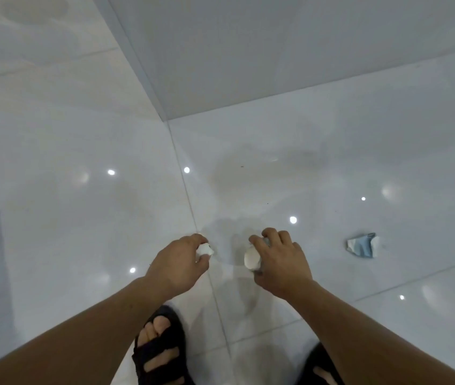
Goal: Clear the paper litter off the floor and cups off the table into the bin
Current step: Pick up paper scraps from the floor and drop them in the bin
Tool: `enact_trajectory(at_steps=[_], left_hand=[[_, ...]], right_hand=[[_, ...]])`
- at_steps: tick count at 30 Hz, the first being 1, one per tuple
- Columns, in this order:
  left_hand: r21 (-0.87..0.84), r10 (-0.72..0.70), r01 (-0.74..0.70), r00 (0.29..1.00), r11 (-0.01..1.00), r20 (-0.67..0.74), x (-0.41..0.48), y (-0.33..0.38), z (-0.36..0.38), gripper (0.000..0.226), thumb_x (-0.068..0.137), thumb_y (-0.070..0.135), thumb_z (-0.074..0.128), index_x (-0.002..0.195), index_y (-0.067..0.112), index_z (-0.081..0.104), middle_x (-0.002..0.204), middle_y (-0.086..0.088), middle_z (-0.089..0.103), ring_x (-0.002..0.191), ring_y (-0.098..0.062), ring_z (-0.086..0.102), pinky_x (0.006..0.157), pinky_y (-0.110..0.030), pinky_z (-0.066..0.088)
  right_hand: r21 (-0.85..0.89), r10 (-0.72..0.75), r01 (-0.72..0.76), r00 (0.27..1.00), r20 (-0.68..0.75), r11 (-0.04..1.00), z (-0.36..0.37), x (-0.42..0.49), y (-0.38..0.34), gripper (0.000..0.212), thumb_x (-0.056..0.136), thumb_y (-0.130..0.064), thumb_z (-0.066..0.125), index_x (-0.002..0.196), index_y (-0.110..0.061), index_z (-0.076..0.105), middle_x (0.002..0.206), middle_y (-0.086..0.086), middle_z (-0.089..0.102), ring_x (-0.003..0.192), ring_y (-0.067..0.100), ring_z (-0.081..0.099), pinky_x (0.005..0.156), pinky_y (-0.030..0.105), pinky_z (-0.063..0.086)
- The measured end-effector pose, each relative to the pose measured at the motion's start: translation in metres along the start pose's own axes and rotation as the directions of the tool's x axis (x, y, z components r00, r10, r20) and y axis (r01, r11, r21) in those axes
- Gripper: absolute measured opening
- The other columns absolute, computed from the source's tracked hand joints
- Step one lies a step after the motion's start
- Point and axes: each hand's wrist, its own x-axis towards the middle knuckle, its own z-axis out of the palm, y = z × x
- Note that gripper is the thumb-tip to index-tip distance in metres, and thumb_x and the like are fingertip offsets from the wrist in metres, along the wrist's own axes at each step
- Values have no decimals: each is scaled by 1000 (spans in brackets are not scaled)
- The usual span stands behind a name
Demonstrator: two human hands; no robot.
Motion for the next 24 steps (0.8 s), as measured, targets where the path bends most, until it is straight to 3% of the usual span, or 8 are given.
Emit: enact_trajectory(at_steps=[5,11,14,19,24], left_hand=[[-30,16,-17,999,999,-32,-80,52,-69,30,94,37,48,123,28,54,113,9,61,98,-11,56,77,-23,42],[-133,-31,10,987,991,-160,-228,110,-195,27,95,33,47,120,29,55,106,15,60,90,-2,52,64,-8,31],[-210,-80,26,964,977,-253,-303,132,-260,26,94,33,48,119,29,55,107,14,59,92,-3,53,65,-8,31],[-296,-253,129,867,946,-430,-421,154,-329,27,93,33,51,119,27,55,110,6,62,86,-9,52,62,-20,32],[-461,-472,242,733,854,-489,-543,166,-319,33,91,34,52,124,27,54,115,1,63,93,-19,58,73,-26,42]], right_hand=[[-22,-31,31,999,-17,999,-106,-65,-26,70,78,-46,64,140,-32,34,142,-2,36,121,26,38,87,37,43],[-25,-144,143,989,-17,989,-274,-165,-92,70,80,-47,61,142,-32,31,144,-5,34,126,22,35,95,35,42],[-60,-221,219,975,-33,974,-352,-208,-131,71,79,-48,60,142,-32,32,141,-5,36,125,21,37,93,33,40],[-172,-422,409,905,-45,896,-443,-275,-200,72,80,-46,62,143,-29,32,140,-3,37,123,23,39,93,36,43],[-306,-618,592,786,15,745,-480,-347,-263,74,79,-47,63,144,-28,32,139,-1,40,122,25,40,91,36,42]])
